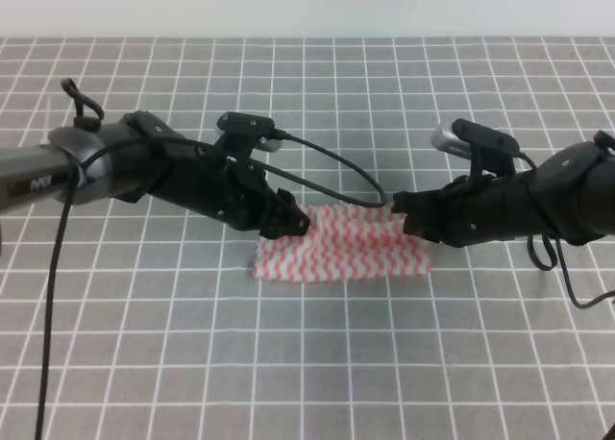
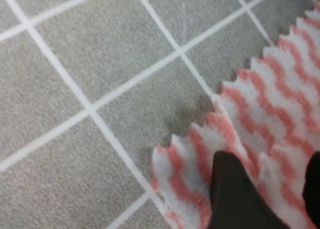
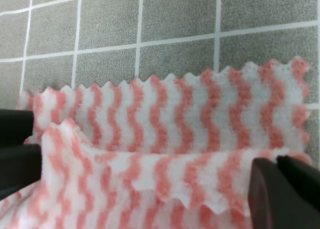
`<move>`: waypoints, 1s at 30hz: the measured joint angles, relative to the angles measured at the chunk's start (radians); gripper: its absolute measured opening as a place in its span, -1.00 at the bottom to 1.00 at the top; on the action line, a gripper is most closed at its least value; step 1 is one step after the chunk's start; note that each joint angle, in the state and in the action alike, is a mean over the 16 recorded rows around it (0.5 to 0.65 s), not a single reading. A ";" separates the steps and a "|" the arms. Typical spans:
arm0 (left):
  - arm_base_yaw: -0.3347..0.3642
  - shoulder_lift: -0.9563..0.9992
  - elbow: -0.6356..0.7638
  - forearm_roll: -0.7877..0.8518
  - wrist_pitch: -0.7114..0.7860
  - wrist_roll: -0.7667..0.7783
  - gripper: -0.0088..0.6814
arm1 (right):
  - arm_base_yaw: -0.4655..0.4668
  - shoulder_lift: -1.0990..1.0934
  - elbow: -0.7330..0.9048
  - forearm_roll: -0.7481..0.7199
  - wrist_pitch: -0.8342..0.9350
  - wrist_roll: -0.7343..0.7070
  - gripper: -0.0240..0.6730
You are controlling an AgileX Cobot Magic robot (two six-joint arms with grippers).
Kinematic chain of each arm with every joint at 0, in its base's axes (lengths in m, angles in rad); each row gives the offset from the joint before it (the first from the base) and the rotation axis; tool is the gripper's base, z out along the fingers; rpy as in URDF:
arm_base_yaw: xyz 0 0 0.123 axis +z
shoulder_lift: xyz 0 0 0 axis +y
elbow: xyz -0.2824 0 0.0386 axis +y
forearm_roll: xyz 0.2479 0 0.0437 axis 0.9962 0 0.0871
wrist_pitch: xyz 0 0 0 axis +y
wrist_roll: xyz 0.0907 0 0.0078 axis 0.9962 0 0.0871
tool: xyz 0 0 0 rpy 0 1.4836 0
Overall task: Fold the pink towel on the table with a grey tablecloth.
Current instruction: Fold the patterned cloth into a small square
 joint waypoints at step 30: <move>0.000 0.000 0.000 0.016 -0.013 0.076 -0.72 | 0.000 0.002 0.000 -0.001 0.010 0.000 -0.97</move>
